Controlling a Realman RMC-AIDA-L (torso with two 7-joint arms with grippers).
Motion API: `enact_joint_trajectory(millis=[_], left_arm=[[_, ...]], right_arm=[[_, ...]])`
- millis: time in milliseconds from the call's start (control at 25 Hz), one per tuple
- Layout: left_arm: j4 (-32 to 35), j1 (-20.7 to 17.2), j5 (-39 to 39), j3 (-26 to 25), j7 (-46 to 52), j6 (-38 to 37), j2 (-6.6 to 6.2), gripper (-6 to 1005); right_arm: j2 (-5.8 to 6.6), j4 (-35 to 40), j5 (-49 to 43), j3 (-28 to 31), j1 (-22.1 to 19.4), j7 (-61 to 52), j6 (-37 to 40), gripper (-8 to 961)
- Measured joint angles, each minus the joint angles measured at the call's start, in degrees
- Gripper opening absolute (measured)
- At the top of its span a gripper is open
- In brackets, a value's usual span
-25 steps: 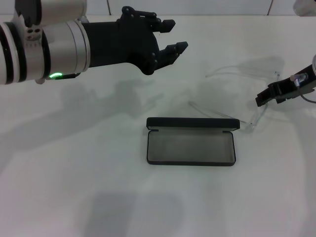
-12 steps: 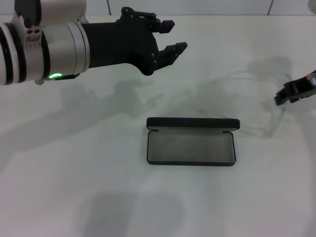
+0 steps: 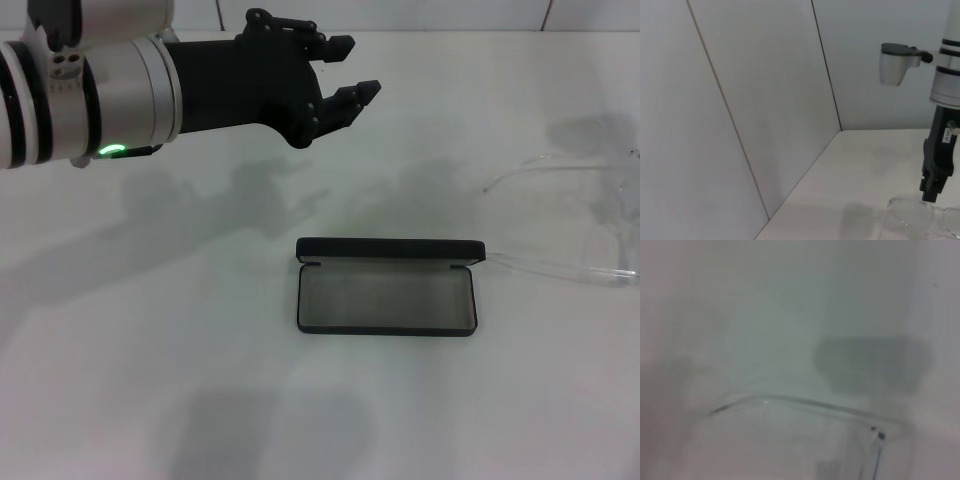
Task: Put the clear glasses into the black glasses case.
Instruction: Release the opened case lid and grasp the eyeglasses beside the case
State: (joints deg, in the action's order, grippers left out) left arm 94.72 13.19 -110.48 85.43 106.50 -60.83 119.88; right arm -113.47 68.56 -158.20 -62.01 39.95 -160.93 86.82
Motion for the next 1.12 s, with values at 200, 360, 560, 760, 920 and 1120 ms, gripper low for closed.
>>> enact_joint_trajectory(millis=[200, 360, 560, 760, 920, 1120], left_arm=[[0.11, 0.12, 0.40, 0.00, -0.16, -0.06, -0.02, 430], [0.08, 0.17, 0.61, 0.00, -0.22, -0.10, -0.07, 430], [-0.03, -0.13, 0.65, 0.00, -0.24, -0.13, -0.09, 429], [-0.02, -0.26, 0.68, 0.06, -0.24, -0.22, -0.09, 429], [-0.10, -0.21, 0.71, 0.09, -0.24, -0.25, -0.09, 429], [-0.37, -0.09, 0.71, 0.13, -0.25, -0.24, -0.04, 430]], right_arm=[[-1.61, 0.91, 0.17, -0.15, -0.88, 0.31, 0.78, 277], [-1.93, 0.64, -0.12, -0.94, -1.30, 0.33, 1.11, 272], [-1.99, 0.51, -0.15, -1.10, -1.76, 0.36, 0.89, 273], [-2.01, -0.54, -0.10, -1.10, -1.93, 0.37, -0.75, 274], [-2.02, -2.31, 0.17, -1.10, -1.97, 0.47, -2.58, 274], [-2.05, -3.79, 0.35, -1.24, -1.98, 1.55, -4.10, 270]])
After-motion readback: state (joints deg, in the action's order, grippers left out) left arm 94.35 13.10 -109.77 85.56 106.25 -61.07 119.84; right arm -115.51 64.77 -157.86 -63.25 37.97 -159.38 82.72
